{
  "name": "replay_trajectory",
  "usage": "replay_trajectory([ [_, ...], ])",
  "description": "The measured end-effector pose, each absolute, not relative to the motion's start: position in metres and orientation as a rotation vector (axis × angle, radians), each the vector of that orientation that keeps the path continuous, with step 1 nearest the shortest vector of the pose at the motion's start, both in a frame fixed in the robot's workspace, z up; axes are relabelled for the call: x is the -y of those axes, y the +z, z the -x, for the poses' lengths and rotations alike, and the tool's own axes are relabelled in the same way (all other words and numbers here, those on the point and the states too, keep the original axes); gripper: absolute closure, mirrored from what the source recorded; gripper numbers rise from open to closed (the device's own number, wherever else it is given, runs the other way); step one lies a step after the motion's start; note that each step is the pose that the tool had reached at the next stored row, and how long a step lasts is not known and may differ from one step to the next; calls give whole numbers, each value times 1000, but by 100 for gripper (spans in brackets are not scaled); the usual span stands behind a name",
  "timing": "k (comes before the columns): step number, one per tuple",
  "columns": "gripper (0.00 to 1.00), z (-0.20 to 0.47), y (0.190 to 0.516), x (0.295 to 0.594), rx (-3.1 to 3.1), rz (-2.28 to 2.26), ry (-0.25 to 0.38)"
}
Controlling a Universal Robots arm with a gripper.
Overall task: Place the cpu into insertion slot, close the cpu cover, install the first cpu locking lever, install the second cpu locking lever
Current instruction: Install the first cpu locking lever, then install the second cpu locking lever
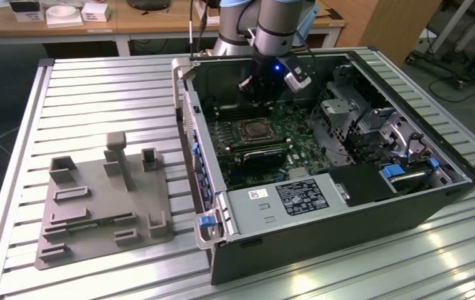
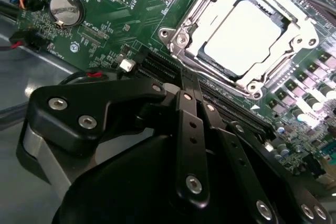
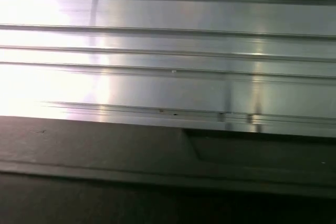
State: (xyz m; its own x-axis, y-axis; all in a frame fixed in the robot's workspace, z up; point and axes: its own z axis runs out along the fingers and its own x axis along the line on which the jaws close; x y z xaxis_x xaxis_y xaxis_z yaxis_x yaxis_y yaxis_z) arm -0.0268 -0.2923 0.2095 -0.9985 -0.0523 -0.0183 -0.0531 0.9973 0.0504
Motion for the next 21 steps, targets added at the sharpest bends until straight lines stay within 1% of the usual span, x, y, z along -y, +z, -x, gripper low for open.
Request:
replay_trajectory([
  [21, 89, 27, 210, 299, -3122, 83, 80],
])
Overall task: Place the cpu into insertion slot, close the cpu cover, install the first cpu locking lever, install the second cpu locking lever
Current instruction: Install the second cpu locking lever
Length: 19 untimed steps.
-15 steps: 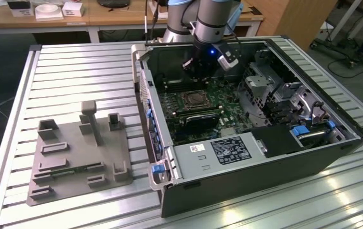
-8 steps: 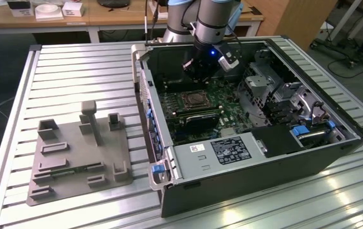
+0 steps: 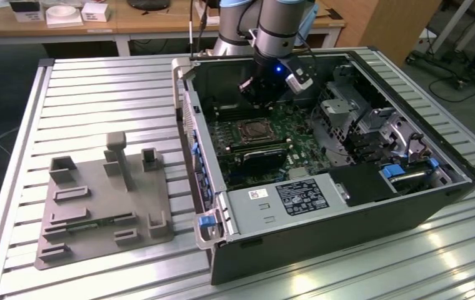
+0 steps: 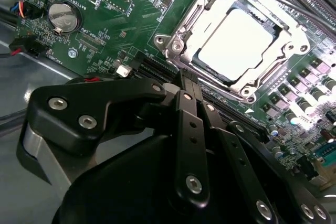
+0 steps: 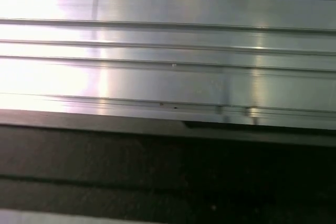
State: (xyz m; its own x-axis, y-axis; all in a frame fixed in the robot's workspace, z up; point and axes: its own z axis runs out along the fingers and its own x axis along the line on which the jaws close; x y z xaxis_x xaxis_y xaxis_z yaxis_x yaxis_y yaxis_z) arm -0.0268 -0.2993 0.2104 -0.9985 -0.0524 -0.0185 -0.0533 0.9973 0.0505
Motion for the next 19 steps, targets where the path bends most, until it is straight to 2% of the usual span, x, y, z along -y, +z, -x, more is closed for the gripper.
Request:
replay_trajectory([
  [19, 89, 27, 215, 313, -3124, 83, 60],
])
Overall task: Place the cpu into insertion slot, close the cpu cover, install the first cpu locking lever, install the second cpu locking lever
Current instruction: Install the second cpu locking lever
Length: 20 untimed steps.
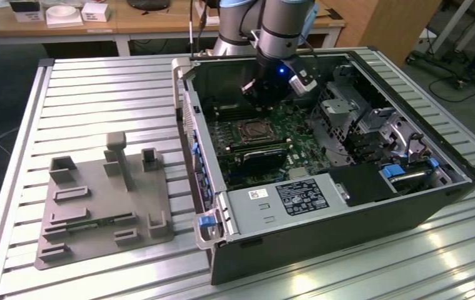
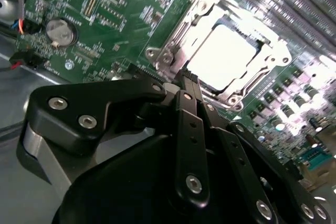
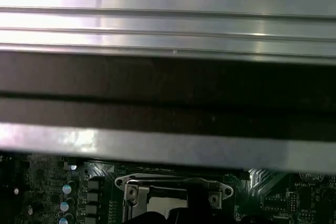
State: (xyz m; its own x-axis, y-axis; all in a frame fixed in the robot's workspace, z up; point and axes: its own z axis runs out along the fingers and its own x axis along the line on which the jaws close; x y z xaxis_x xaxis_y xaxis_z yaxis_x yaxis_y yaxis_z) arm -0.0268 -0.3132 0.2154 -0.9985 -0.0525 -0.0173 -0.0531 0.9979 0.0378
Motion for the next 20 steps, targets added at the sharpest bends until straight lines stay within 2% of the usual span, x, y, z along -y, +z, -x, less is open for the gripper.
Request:
replay_trajectory([
  [13, 89, 27, 220, 321, -3124, 83, 56],
  [20, 89, 27, 226, 322, -3125, 83, 22],
])
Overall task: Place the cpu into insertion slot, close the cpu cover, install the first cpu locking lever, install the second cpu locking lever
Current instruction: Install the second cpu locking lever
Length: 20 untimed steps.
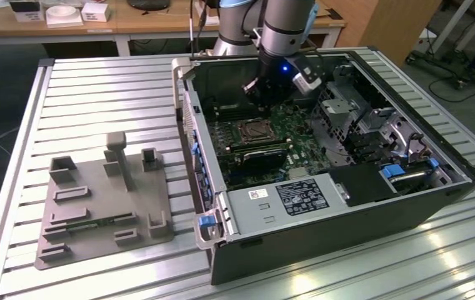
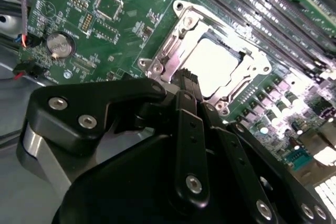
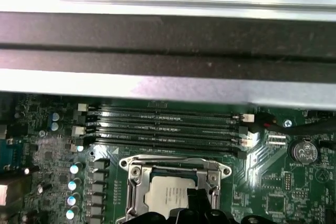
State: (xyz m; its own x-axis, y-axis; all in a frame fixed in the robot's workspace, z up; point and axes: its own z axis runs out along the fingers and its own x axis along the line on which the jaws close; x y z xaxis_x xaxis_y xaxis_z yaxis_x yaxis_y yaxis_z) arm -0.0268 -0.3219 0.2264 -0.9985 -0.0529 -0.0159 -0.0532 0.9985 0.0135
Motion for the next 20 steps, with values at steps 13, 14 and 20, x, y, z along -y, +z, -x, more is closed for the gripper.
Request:
replay_trajectory([
  [13, 89, 27, 229, 329, -3125, 83, 0],
  [14, 89, 27, 229, 330, -3125, 83, -2],
  [20, 89, 27, 231, 333, -3125, 83, -12],
])
